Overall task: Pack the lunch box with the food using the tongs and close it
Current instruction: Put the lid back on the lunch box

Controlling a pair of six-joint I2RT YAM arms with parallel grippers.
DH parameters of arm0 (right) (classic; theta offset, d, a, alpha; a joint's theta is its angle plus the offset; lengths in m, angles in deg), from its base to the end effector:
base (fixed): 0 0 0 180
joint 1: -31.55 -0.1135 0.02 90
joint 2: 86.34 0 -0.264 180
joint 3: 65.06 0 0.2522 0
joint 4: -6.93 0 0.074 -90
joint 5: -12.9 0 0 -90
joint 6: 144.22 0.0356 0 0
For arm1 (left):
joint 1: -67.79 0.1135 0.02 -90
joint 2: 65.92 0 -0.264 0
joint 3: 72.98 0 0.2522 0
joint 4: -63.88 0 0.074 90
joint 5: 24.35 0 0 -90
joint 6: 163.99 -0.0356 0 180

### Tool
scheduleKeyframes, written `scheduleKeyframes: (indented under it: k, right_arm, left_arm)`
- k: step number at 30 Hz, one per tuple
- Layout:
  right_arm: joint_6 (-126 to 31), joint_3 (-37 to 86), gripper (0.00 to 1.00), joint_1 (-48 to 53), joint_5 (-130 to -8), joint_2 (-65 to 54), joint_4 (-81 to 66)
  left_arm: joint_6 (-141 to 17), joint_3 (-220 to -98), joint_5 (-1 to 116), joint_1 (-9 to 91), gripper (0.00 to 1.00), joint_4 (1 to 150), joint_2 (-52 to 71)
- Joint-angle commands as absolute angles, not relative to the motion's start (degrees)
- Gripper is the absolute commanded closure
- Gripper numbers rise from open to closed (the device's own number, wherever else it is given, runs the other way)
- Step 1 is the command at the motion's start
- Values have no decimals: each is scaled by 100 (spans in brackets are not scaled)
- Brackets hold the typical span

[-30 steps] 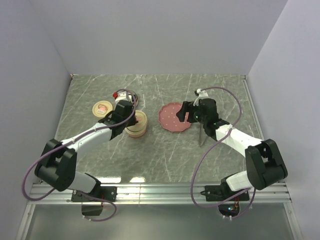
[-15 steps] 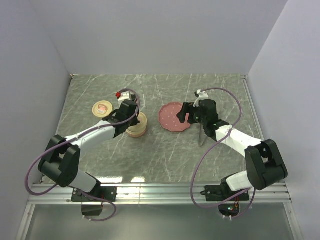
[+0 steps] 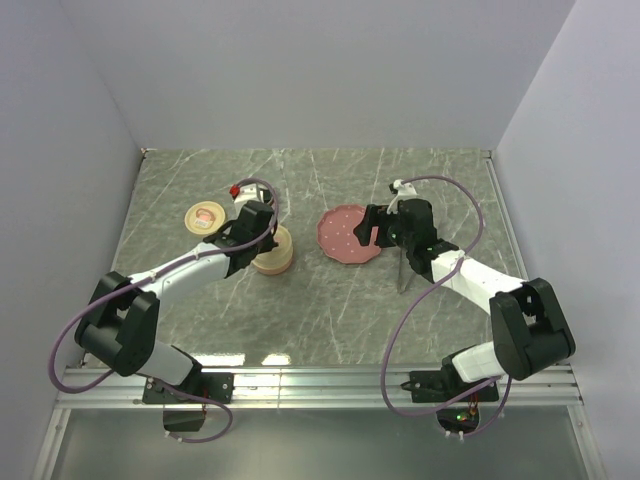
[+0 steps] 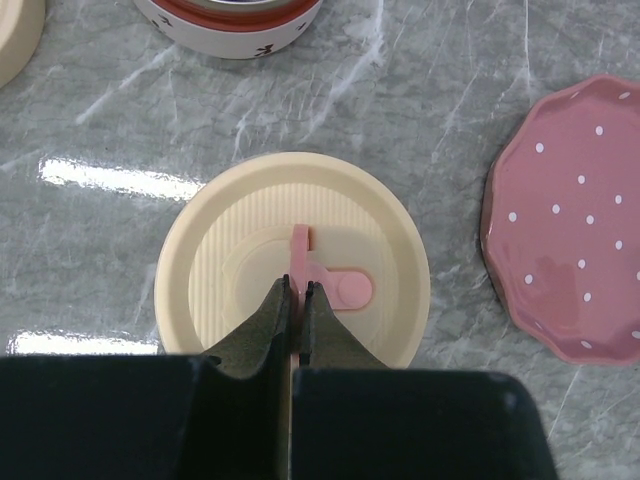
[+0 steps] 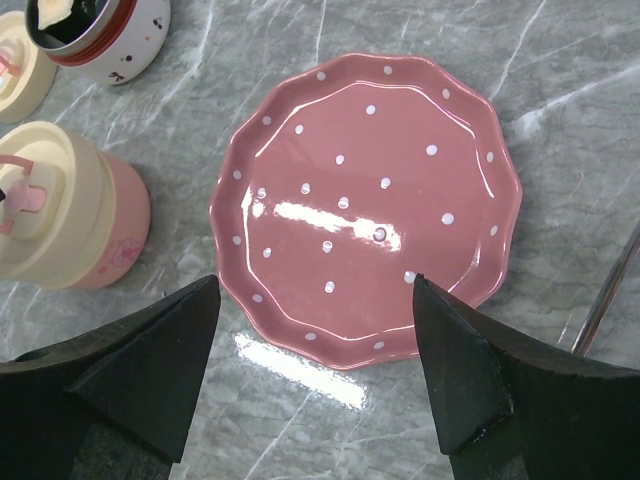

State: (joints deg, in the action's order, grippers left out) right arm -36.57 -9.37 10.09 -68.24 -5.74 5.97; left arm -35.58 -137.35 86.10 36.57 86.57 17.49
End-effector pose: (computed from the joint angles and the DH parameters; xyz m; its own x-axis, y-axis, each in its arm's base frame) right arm 0.2808 0.1163 0.2201 -0.5357 0.1113 -0.8371 -0.3443 0.8764 0.3369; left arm 0.2700 -0.1491 0.2220 -0.6092 -0.3115 -0.7293 -0.1478 0.9481 -0.2814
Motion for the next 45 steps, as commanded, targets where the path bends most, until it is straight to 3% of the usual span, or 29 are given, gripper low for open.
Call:
scheduleKeyframes:
  k: [1,16,45]
  right_arm:
    - [-3691,-982,16,984,-6840,-732,723]
    - [-3629,-982,16,984,-6761,-697,732]
    - [-3603,-999,16,984,-6691,-706,714]
  left_arm:
    - [-3550,-13578,8587,3641,100,8564,1828]
    - [-3479,-13095,8551,3571,100,8274,1072]
    - [-2925,-11714,8938,3308,100,6674,1080]
